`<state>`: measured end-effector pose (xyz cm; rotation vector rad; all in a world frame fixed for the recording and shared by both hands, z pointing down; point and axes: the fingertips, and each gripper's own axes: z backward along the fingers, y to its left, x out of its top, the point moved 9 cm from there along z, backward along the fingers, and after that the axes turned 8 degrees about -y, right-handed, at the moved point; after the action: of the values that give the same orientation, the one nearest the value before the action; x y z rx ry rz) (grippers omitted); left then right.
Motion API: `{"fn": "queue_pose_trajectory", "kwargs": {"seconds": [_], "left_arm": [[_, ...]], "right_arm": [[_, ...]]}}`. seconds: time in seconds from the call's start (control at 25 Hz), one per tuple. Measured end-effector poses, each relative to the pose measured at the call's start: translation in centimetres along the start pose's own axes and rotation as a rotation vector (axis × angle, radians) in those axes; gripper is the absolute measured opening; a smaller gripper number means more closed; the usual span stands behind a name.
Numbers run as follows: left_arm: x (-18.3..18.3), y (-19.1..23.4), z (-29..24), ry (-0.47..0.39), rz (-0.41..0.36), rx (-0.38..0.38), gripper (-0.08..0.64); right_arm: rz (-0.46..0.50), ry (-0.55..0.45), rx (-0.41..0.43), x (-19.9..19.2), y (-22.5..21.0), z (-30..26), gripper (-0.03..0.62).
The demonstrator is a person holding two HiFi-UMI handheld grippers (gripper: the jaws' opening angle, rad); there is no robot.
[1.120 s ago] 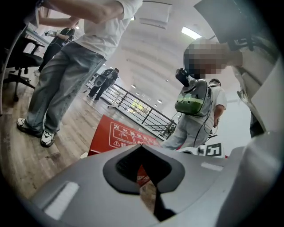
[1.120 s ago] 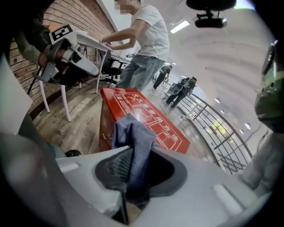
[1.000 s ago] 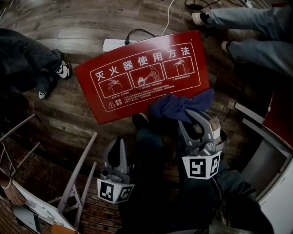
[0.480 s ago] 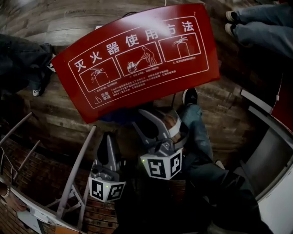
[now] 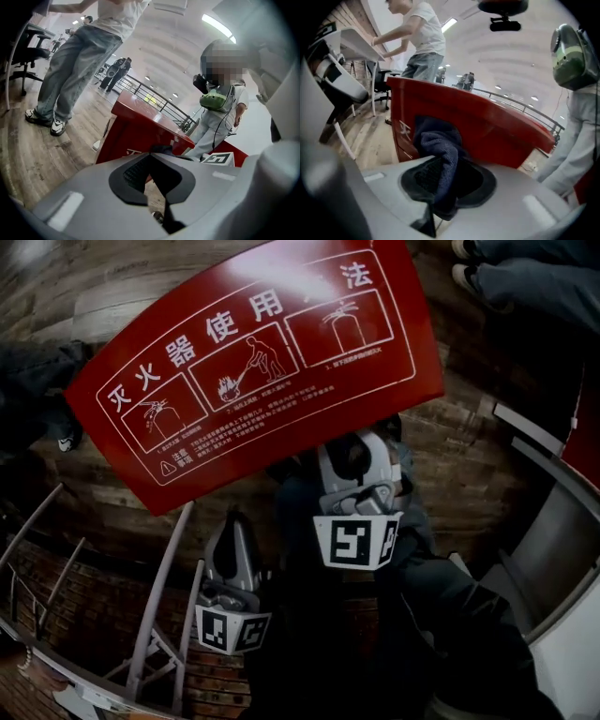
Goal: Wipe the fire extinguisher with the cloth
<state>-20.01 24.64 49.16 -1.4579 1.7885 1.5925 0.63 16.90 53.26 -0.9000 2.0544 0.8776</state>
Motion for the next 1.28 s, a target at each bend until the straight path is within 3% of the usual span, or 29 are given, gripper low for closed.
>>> {"fn": "queue_pose_trajectory", "kwargs": {"seconds": [0.16,0.24,0.36,0.6,0.72,0.84,1.04,1.16,1.28], "left_arm": [[-1.2,1.5,-1.4,-0.014,-0.006,-0.023,-0.009],[-1.1,2.3,-2.2,-0.023,-0.016,-0.025,-0.009],[-0.5,2.6,-3.2,-0.03,-0.038,-0.029,-0.009],[0.0,1.9,-4.2,-0.052,-0.087,-0.061,-0.008],[-0.5,1.6,-4.2,-0.049,-0.126,-0.095,-0.008],[-1.5,2.4,-3.5,-0.04,-0.113,-0.068,-0.008],[-3.8,4.5,-1.5,-0.017,-0.07,0.049,-0.008],[-4.4,5.4,-0.6,-0.011,-0.057,0.069,-0.008],[-4.5,5.6,-0.2,-0.009,-0.054,0.062,-0.008]], "right_arm": [[0.07,-0.159,0.195,4.2,6.7,-1.0,0.078],[0.09,-0.196,0.258,4.6,7.8,-1.1,0.077],[0.125,-0.184,0.23,2.9,5.5,-0.6,0.077],[0.091,-0.015,0.002,-3.8,-3.0,0.0,0.078],[0.064,0.026,-0.039,-4.2,-3.4,-0.6,0.078],[0.003,0.012,0.022,-2.8,0.0,-1.5,0.078],[0.069,-0.134,0.257,1.0,8.9,-4.0,0.078],[0.07,-0.135,0.261,0.0,9.9,-4.7,0.078],[0.066,-0.058,0.204,-3.1,7.0,-4.9,0.078]]}}
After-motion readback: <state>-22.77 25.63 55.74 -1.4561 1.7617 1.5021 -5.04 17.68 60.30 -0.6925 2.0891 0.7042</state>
